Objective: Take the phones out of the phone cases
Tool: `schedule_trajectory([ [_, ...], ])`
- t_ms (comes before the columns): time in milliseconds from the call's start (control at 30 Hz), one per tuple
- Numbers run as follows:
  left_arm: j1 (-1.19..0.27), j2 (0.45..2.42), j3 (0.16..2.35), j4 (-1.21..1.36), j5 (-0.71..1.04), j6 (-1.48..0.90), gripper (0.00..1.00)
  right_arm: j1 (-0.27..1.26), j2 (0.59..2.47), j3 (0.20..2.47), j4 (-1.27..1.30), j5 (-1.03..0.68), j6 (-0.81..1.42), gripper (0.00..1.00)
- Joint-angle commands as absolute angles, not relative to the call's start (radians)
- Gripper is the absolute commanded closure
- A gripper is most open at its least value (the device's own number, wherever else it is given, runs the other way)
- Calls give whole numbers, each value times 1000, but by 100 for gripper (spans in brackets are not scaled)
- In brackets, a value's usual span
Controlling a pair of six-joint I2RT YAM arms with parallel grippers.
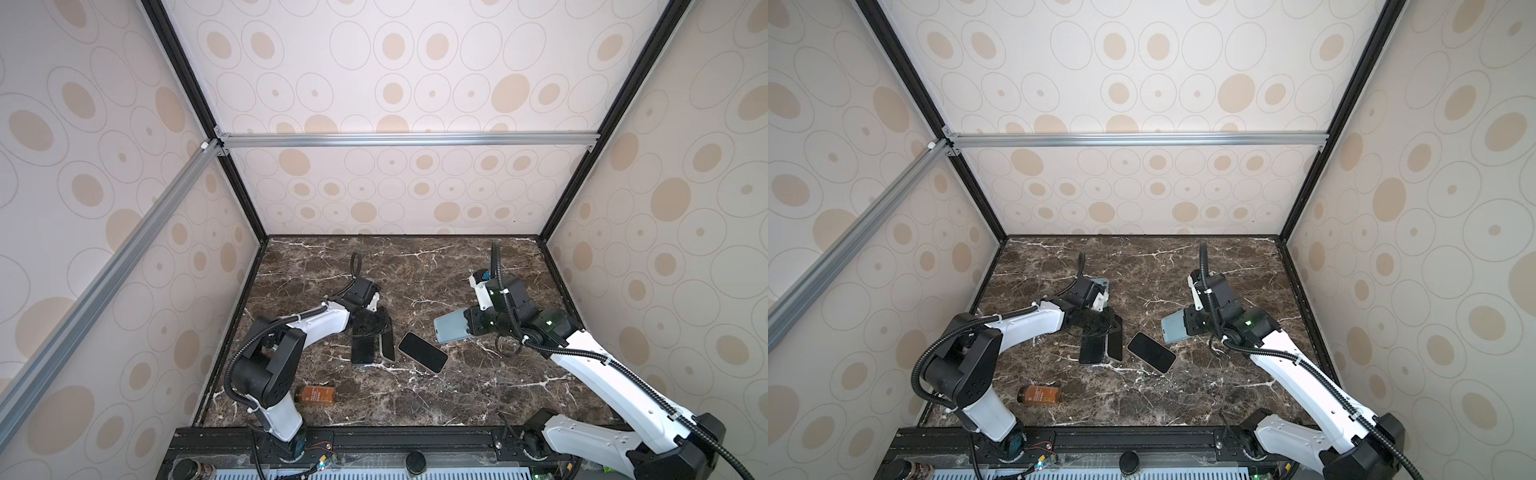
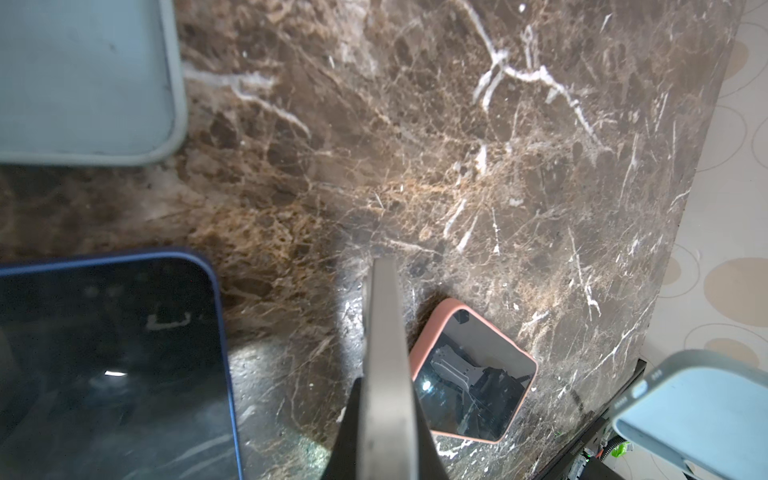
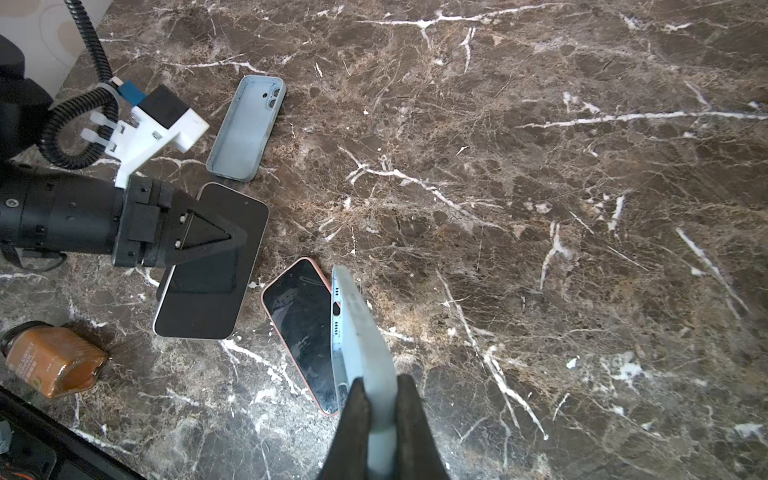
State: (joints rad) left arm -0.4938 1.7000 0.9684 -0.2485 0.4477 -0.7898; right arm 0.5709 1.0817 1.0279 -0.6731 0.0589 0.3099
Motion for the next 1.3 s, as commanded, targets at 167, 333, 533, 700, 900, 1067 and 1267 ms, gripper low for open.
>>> schedule_trajectory([
  [167,-502,1728,962,-188,465,-840,100,571,1066,1026,-686,60,322,100],
  [333,-518,1749,965,-143,497,-869,100,571,1065,1021,-682,59,331,100],
  [533,-553,1788,975,-72,515,-922,100,571,1066,1010,-667,51,347,100],
  [700,-576,1816,978,-6,524,-968,100,572,1069,1008,-666,49,348,100],
  [900,-567,1816,979,13,523,-969,100,572,1069,997,-663,43,353,100],
  [1067,-531,1798,953,5,535,-944,98,572,1075,991,-660,39,354,100],
  [1267,-519,1804,953,-21,544,-912,94,571,1105,970,-606,-23,374,100],
])
